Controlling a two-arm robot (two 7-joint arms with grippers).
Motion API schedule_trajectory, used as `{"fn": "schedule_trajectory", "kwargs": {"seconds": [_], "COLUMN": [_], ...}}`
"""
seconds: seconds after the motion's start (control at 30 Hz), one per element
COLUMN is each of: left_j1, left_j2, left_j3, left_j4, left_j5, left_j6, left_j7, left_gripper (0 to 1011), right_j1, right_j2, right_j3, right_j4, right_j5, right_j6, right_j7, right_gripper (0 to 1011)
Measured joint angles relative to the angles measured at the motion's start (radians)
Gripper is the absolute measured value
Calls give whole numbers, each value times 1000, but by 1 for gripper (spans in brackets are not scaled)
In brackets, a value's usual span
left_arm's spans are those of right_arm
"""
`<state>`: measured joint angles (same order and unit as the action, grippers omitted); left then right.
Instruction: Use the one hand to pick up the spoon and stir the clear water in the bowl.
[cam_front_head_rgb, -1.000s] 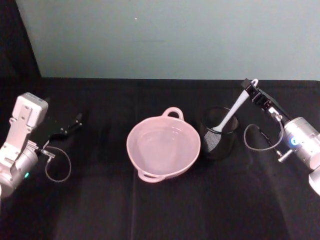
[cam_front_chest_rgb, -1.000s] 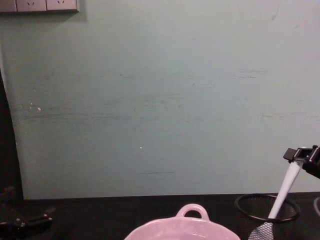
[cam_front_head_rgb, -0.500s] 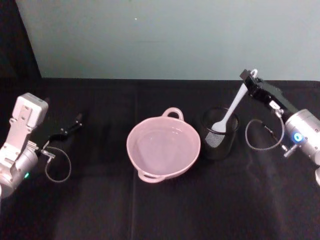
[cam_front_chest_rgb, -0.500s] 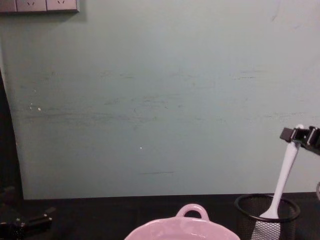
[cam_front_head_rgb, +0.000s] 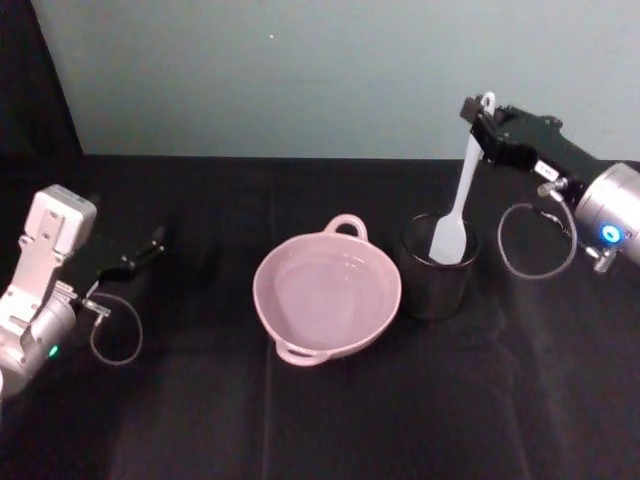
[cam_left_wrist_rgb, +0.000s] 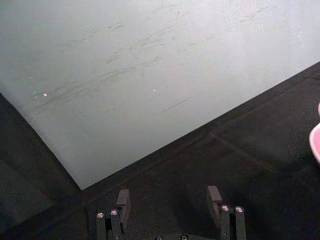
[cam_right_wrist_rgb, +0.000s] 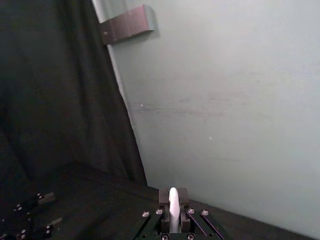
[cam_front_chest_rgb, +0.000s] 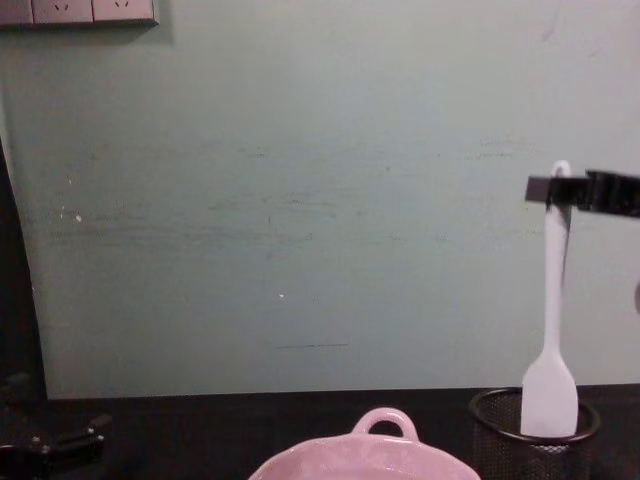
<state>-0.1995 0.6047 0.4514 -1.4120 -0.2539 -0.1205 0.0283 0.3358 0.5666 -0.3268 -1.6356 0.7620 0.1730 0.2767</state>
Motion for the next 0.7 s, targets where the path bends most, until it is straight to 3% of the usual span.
{"fn": "schedule_trajectory", "kwargs": {"seconds": [0.37, 0.7], "left_j1": [0, 0], "left_j2": [0, 0], "left_j3": [0, 0], "left_j4": [0, 0], "left_j5": [0, 0], "left_j6": [0, 0], "left_j7": [0, 0], "left_gripper": [1011, 1011], "right_j1": [66, 64], "right_j2": [30, 30], "right_j3": [-1, -1], "right_j4": [-82, -81], "right_j5": [-20, -21], "right_j6": [114, 112], "right_j7": [-1, -1], "right_gripper": [109, 109]}}
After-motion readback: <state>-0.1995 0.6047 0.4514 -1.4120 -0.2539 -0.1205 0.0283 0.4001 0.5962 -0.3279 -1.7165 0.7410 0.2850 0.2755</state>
